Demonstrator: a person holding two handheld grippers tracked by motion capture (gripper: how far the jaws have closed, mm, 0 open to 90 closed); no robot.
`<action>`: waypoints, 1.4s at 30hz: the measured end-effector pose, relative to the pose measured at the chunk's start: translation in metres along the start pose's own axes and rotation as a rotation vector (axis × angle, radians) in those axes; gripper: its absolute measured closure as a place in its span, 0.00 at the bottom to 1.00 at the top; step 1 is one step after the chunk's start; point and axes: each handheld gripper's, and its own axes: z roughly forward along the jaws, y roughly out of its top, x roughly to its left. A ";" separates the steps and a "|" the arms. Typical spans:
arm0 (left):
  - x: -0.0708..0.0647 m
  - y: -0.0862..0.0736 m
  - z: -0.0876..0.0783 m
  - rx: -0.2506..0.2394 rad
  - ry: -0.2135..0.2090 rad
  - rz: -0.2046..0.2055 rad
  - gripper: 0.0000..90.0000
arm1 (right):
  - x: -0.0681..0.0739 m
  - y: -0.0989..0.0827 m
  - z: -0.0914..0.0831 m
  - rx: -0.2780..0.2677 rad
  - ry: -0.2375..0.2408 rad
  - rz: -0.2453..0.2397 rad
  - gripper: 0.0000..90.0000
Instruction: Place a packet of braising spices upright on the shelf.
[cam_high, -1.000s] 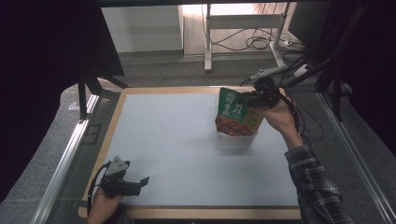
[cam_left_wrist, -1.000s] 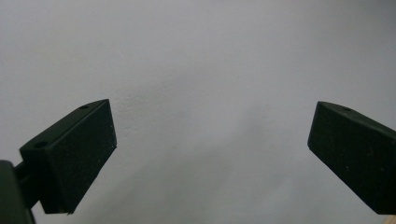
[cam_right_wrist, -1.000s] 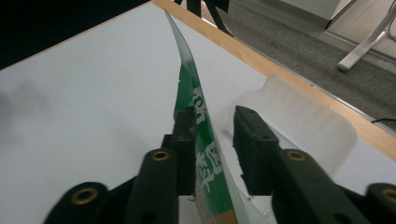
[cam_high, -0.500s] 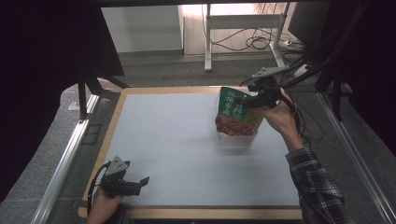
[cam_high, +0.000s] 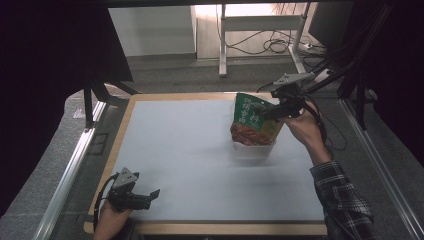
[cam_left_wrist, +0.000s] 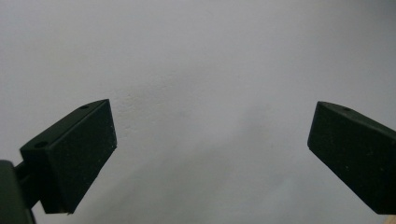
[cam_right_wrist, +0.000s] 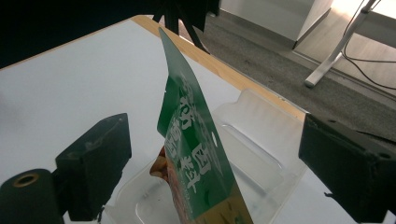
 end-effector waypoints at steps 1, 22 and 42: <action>0.000 0.000 0.000 0.000 0.000 0.000 0.01 | 0.000 0.000 -0.001 0.000 -0.001 -0.002 0.09; -0.001 0.000 0.000 0.002 0.002 0.004 0.01 | 0.001 -0.019 -0.011 -0.005 -0.008 -0.001 0.01; -0.001 0.000 0.000 0.003 0.004 0.006 0.01 | 0.004 -0.055 -0.018 -0.032 -0.023 0.039 0.01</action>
